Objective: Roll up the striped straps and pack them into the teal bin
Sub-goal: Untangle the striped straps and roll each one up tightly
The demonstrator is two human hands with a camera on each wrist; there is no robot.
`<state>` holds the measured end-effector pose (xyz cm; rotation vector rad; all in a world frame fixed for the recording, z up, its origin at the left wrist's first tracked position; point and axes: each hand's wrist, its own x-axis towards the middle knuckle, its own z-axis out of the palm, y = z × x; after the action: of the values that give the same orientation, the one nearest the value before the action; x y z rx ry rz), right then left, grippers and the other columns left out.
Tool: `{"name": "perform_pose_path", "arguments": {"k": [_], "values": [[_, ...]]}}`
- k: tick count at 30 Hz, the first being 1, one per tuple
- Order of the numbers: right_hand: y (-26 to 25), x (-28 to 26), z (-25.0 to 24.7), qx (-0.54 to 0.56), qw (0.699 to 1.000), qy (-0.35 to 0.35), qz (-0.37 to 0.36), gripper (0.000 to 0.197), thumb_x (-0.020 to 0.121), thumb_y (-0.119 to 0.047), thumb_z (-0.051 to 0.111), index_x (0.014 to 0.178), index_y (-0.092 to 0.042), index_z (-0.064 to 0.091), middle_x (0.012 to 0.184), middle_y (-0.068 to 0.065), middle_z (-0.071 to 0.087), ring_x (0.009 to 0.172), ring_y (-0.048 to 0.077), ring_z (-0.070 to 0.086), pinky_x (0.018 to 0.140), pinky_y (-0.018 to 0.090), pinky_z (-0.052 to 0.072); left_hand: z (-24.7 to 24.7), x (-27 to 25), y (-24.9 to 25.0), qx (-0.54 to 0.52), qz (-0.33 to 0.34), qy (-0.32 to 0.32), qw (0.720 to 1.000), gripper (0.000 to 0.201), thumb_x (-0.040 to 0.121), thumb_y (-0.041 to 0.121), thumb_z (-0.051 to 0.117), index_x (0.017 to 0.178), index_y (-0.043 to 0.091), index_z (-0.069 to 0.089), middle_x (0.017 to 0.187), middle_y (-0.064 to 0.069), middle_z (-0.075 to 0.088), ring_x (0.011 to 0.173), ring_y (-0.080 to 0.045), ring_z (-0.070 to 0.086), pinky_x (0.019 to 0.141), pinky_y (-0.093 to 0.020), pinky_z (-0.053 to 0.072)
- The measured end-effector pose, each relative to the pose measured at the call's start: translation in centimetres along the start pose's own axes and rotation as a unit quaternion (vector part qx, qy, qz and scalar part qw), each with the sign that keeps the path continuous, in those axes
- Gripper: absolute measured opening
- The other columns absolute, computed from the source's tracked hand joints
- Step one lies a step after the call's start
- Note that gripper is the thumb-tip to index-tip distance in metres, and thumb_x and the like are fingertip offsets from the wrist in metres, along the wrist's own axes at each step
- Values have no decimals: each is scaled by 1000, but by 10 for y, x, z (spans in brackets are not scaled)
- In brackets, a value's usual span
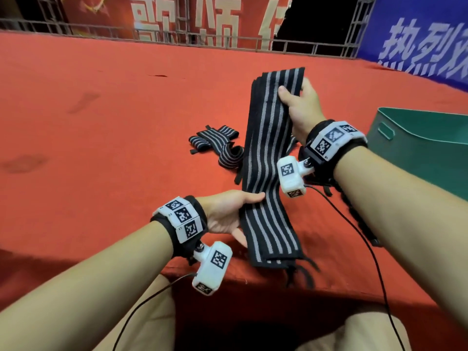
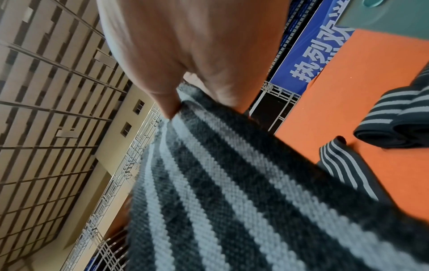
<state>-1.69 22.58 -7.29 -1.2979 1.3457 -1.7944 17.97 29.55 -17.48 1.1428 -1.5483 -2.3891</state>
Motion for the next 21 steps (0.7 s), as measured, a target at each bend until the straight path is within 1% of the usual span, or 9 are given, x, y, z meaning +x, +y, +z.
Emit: {"name": "perform_pose_path", "arguments": {"k": [3, 7, 9, 11, 12, 14, 17, 19, 21], "values": [[9, -4, 5, 15, 1000, -15, 12, 29, 95, -12, 64, 123, -9, 57, 121, 14, 70, 112, 30, 70, 99, 54, 56, -8, 2, -7, -2, -16, 1, 1000, 40, 108, 41, 42, 124, 9, 61, 105, -10, 74, 90, -25, 75, 63, -45, 65], [14, -8, 14, 16, 998, -47, 48, 30, 95, 2, 59, 124, -4, 57, 119, 18, 70, 110, 33, 71, 96, 50, 58, -20, 8, -20, 109, -21, 33, 993, 40, 105, 38, 51, 131, 9, 61, 115, -11, 74, 99, -27, 73, 86, -51, 62], [19, -12, 19, 12, 996, -66, 66, 33, 91, 4, 59, 123, -4, 59, 115, 17, 71, 106, 32, 72, 94, 50, 59, -29, 9, -20, 169, 27, 77, 982, 38, 99, 38, 63, 129, 14, 62, 109, -6, 77, 95, -23, 75, 86, -46, 62], [23, -18, 24, 4, 994, -80, 79, 30, 87, 4, 60, 114, -8, 60, 109, 13, 71, 102, 30, 71, 95, 49, 58, -39, 8, -13, 144, 108, 140, 974, 54, 86, 47, 77, 127, 16, 61, 99, -1, 77, 82, -13, 74, 70, -32, 60], [25, -21, 27, 2, 993, -86, 84, 30, 86, 4, 60, 112, -10, 59, 107, 12, 69, 101, 29, 70, 95, 49, 58, -45, 7, -9, 119, 152, 179, 965, 70, 73, 57, 81, 128, 19, 59, 106, 0, 76, 86, -11, 73, 73, -30, 56], [27, -27, 33, 4, 991, -99, 93, 35, 87, 8, 59, 117, -10, 56, 104, 10, 68, 99, 28, 68, 96, 50, 57, -55, 5, 1, 72, 233, 226, 943, 86, 61, 65, 80, 133, 25, 55, 126, 4, 71, 110, -12, 70, 96, -37, 53], [30, -36, 37, 20, 984, -139, 106, 50, 79, 6, 62, 125, -13, 56, 105, 11, 68, 96, 27, 68, 87, 45, 58, -58, -3, 25, -9, 309, 187, 932, 72, 82, 68, 63, 138, 22, 57, 130, 4, 70, 118, -12, 67, 108, -41, 49], [32, -41, 40, 29, 976, -171, 128, 53, 79, 9, 60, 127, -12, 59, 109, 15, 70, 95, 30, 70, 84, 44, 58, -61, -11, 49, -60, 321, 180, 928, 71, 95, 70, 44, 139, 17, 60, 125, 0, 72, 113, -14, 69, 100, -38, 55], [36, -48, 44, 36, 970, -191, 145, 53, 83, 12, 60, 130, -12, 59, 113, 17, 72, 96, 31, 72, 86, 45, 60, -68, -12, 69, -88, 334, 235, 909, 53, 103, 49, 50, 138, 10, 62, 123, -6, 73, 107, -17, 71, 87, -37, 61]]}}
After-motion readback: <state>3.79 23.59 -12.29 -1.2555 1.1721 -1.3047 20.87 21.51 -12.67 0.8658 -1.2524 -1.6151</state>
